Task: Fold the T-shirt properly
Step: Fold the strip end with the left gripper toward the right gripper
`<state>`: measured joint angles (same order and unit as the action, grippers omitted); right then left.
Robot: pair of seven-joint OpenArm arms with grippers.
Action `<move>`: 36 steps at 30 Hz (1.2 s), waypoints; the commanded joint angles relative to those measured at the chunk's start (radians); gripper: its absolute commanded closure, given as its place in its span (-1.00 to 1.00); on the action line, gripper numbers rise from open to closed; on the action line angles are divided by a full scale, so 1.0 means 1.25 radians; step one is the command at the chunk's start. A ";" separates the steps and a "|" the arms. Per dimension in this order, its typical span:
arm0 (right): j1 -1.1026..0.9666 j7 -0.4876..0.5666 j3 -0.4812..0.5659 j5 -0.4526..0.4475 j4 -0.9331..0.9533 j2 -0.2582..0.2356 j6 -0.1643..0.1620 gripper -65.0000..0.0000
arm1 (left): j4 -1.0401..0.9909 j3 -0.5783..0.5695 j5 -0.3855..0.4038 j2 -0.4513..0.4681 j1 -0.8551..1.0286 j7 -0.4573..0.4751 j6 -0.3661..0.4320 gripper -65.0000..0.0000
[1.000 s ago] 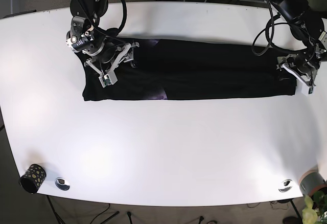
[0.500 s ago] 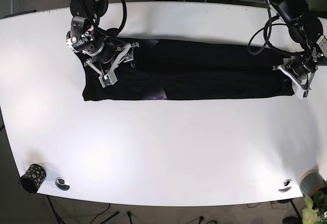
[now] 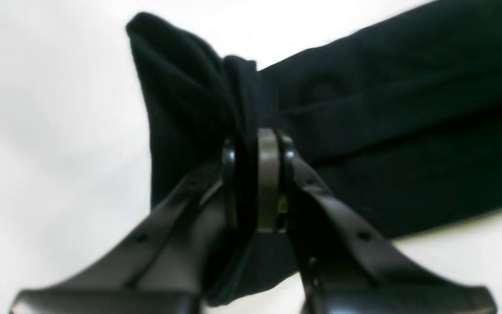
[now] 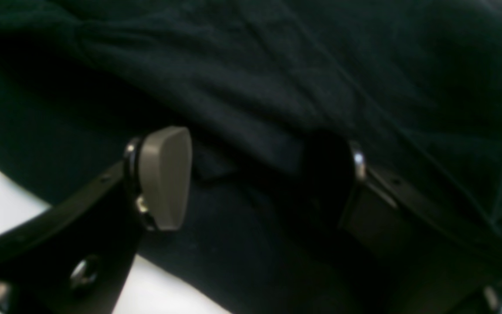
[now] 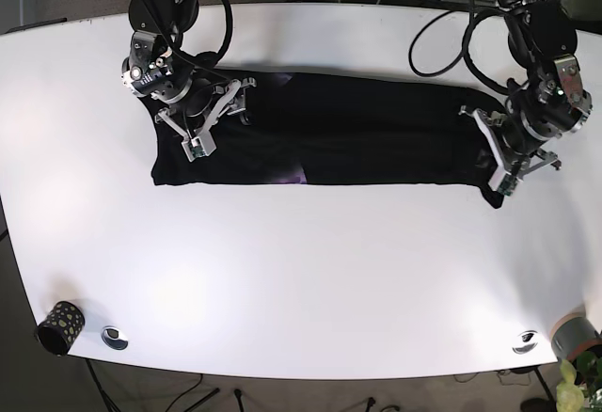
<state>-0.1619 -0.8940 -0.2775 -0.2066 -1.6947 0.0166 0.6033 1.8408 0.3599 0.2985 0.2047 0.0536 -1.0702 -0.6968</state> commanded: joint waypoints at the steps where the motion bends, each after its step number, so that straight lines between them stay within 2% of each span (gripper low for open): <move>1: 0.004 -0.005 -0.001 -0.001 -0.009 -0.002 0.002 -0.32 | 0.050 -0.048 0.013 -0.012 -0.001 0.016 -0.001 0.97; 11: 0.004 -0.005 -0.001 -0.001 -0.009 -0.002 0.002 -0.32 | 0.035 -0.236 0.012 -0.134 -0.013 0.016 0.006 0.96; 19: 0.004 -0.005 -0.001 -0.001 -0.007 -0.002 0.002 -0.32 | -0.083 -0.276 0.013 -0.217 -0.046 0.016 0.031 0.92; 21: 0.004 -0.005 -0.001 -0.001 -0.007 -0.002 0.002 -0.32 | -0.102 -0.276 0.013 -0.232 -0.058 0.014 0.031 0.77; 23: 0.004 -0.005 -0.001 -0.001 -0.007 -0.002 0.002 -0.32 | -0.106 -0.276 0.013 -0.237 -0.061 0.014 0.031 0.53; 25: 0.004 -0.005 -0.001 -0.001 -0.007 -0.002 0.002 -0.32 | -0.106 -0.276 0.013 -0.239 -0.062 0.014 0.031 0.15; 28: 0.004 -0.005 0.003 -0.001 -0.007 -0.002 0.002 -0.32 | -0.097 -0.278 0.013 -0.240 -0.063 0.014 0.035 -0.24; 30: 0.004 -0.005 0.003 -0.001 -0.007 -0.002 0.002 -0.32 | -0.083 -0.280 0.015 -0.240 -0.063 0.014 0.058 -0.35; 32: 0.004 -0.005 0.003 -0.001 -0.007 -0.002 0.002 -0.32 | -0.056 -0.320 0.018 -0.239 -0.061 0.014 0.069 -0.41; 36: 0.005 -0.005 0.003 -0.001 -0.007 -0.002 0.002 -0.32 | 0.029 -0.421 0.016 -0.210 -0.057 0.014 0.062 -0.36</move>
<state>-0.1619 -0.8940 -0.2741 -0.2062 -1.6939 0.0170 0.6029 1.8103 -0.1341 0.2916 -0.0689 -0.0044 -1.0763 -0.6136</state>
